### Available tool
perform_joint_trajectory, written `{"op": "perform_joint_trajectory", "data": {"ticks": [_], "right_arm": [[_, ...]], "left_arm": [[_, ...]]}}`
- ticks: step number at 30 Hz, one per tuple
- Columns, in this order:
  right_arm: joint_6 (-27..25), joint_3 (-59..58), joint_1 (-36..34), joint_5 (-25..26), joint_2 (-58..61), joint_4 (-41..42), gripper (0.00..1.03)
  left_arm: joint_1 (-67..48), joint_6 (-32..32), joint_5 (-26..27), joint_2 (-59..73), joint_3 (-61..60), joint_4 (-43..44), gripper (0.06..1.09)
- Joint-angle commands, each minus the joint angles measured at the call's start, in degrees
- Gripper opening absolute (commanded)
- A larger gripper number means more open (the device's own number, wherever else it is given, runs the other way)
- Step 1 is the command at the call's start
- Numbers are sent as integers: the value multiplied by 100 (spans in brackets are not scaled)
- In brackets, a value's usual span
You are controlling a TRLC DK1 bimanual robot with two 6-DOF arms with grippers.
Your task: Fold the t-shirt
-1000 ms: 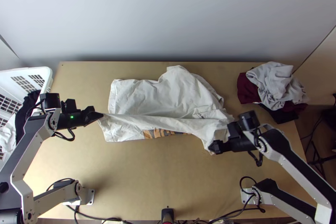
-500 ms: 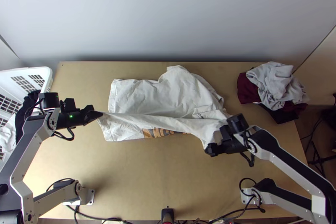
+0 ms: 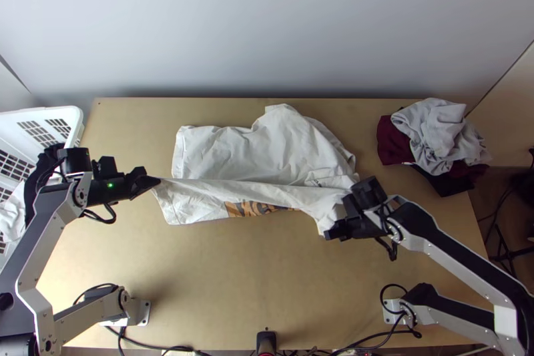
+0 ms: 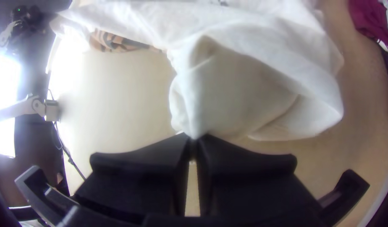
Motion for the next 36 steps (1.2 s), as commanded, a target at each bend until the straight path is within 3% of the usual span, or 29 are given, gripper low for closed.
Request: {"op": "perform_joint_trajectory", "data": {"ticks": [1, 9, 15, 19, 28, 36], "right_arm": [[-150, 511, -278, 48, -438, -558, 3], [-71, 2339, -516, 48, -868, -1252, 3], [79, 3912, -753, 48, -789, -1305, 3], [342, 4984, -1034, 48, -622, -1252, 3], [914, 6320, -1649, 4, -666, -892, 3], [1300, 7841, -1851, -31, -622, -743, 3]], "left_arm": [[197, 18, -6, -4, 55, 22, 9], [399, 18, 2, -145, 425, -136, 9], [557, -70, 134, -364, 1514, -804, 9], [786, -562, 600, -865, 2217, -874, 9], [821, -1511, 653, -1437, 3281, -821, 9], [847, -2636, 653, -2289, 3782, -22, 9]]}}
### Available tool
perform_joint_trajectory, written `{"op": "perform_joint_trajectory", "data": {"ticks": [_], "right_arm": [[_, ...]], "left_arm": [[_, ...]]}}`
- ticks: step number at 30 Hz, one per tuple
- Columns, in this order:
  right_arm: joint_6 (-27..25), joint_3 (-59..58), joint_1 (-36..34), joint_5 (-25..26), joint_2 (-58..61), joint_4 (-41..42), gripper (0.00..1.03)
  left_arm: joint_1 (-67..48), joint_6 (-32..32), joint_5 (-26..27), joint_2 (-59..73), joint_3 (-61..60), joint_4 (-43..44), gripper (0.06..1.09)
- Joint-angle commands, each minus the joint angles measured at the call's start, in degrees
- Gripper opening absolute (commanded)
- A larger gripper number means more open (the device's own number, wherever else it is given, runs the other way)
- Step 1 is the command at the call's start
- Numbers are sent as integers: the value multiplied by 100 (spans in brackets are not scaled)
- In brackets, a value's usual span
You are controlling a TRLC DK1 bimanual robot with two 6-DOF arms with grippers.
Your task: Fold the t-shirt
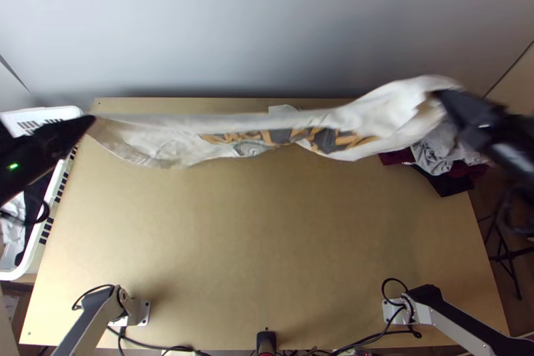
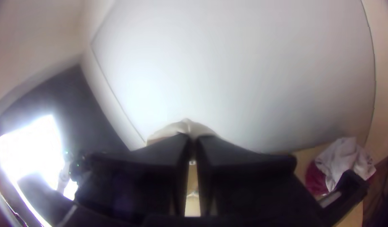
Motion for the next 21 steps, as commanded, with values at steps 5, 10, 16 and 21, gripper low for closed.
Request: {"op": "perform_joint_trajectory", "data": {"ticks": [5, 10, 16, 21], "right_arm": [[894, 2191, -827, -152, -11, 163, 3], [1123, 2508, -959, -160, -213, 585, 3], [1176, 2719, -1003, -11, -318, 1033, 3], [1185, 2490, -1038, -11, -397, 1042, 3]], "left_arm": [[135, -1536, -12, -1017, 783, 1068, 9], [373, -1826, -82, -1158, 1143, 1261, 9], [373, -1861, -302, -1166, 1618, 1296, 9], [373, -1853, -363, -1175, 1582, 1314, 9]]}}
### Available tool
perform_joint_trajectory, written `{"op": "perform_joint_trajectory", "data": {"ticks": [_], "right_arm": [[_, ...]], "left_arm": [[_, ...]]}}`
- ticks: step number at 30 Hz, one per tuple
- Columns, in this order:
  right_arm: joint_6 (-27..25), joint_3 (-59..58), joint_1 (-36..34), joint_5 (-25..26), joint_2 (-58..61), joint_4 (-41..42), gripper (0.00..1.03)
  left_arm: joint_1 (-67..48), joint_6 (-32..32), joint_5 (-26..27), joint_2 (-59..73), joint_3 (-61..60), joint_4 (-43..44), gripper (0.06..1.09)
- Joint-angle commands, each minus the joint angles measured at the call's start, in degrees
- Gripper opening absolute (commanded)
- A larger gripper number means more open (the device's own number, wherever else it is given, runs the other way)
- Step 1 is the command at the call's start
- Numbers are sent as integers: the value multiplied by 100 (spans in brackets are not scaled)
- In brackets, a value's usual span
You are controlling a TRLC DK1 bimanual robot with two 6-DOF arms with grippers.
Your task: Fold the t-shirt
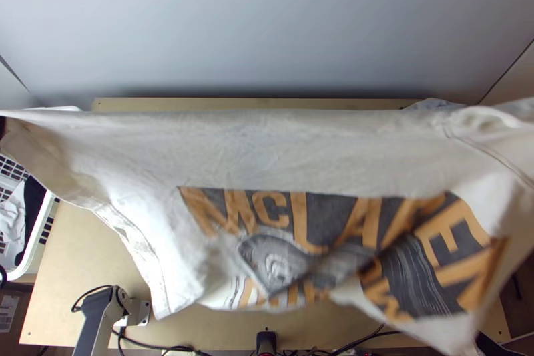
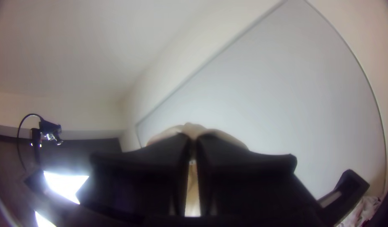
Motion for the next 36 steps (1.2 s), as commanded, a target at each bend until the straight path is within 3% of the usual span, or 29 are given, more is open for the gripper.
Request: {"op": "perform_joint_trajectory", "data": {"ticks": [1, 5, 10, 20, 27, 31, 36], "right_arm": [[22, -293, -63, 41, -157, 134, 3], [-119, -1682, 60, 33, -456, 214, 3], [-321, -3994, 253, 15, -1071, 987, 3], [-1033, -7333, 359, 24, -992, 2868, 3], [-1429, -7465, 306, 59, 792, 4248, 3], [-1578, -7114, 341, 261, 1952, 4828, 3], [-2167, -6411, 464, 718, 3236, 5267, 3]], "left_arm": [[36, -14, -103, -69, 96, 26, 9], [36, 205, -95, -122, -326, 17, 9], [1, 671, -51, -272, -1354, 149, 9], [1, 1295, -77, -175, -3903, 1722, 9], [-210, 1620, -508, 871, -4448, 2768, 9], [-694, 1902, -938, 1618, -4501, 3173, 9], [-1335, 2192, -1597, 2752, -4158, 3630, 9]]}}
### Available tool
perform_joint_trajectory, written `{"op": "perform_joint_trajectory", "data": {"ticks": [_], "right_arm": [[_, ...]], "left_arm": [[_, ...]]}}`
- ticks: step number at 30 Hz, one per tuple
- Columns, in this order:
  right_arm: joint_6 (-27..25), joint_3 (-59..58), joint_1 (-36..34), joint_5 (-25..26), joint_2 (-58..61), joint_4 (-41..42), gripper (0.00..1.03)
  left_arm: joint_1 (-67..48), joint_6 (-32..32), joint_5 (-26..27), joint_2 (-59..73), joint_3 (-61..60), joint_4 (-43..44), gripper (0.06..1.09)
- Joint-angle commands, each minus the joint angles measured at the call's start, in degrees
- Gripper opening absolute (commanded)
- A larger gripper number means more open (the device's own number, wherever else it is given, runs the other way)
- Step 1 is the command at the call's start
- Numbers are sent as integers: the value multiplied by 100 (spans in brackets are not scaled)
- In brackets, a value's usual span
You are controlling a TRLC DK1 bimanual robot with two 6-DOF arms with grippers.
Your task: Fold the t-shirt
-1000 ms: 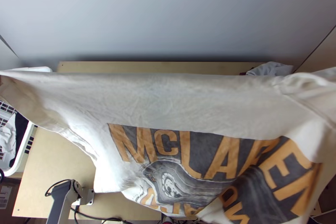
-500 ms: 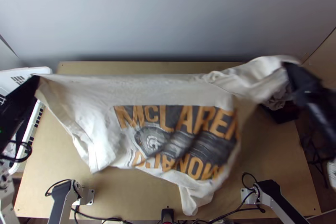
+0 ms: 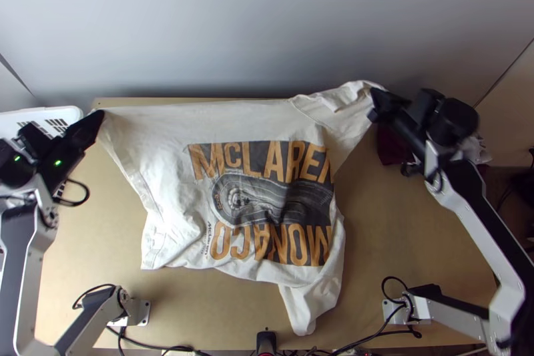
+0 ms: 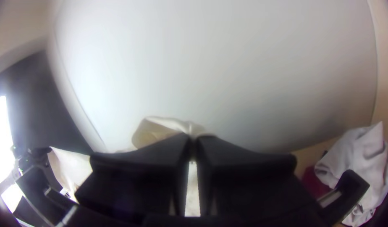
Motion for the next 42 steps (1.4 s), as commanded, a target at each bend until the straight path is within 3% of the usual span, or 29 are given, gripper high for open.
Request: {"op": "perform_joint_trajectory", "data": {"ticks": [1, 11, 21, 31, 35, 42], "right_arm": [[-519, 771, 64, 408, 1871, 686, 3], [-624, 2722, 38, 759, 3822, 695, 3], [-616, 4058, 99, 970, 4657, 431, 3], [-624, 3592, 161, 1155, 4455, 414, 3], [-651, 2722, 310, 1155, 3936, 414, 3], [-870, 1034, 626, 1348, 2776, 449, 3]], "left_arm": [[-796, 494, -763, 1501, 203, 721, 9], [-822, 784, -948, 3399, 1460, 985, 9], [-945, 907, -1369, 4612, 2549, 967, 9], [-1016, 933, -1536, 5025, 2549, 1029, 9], [-1016, 1153, -1361, 4832, 2207, 853, 9], [-980, 1540, -956, 4436, 1978, -290, 9]]}}
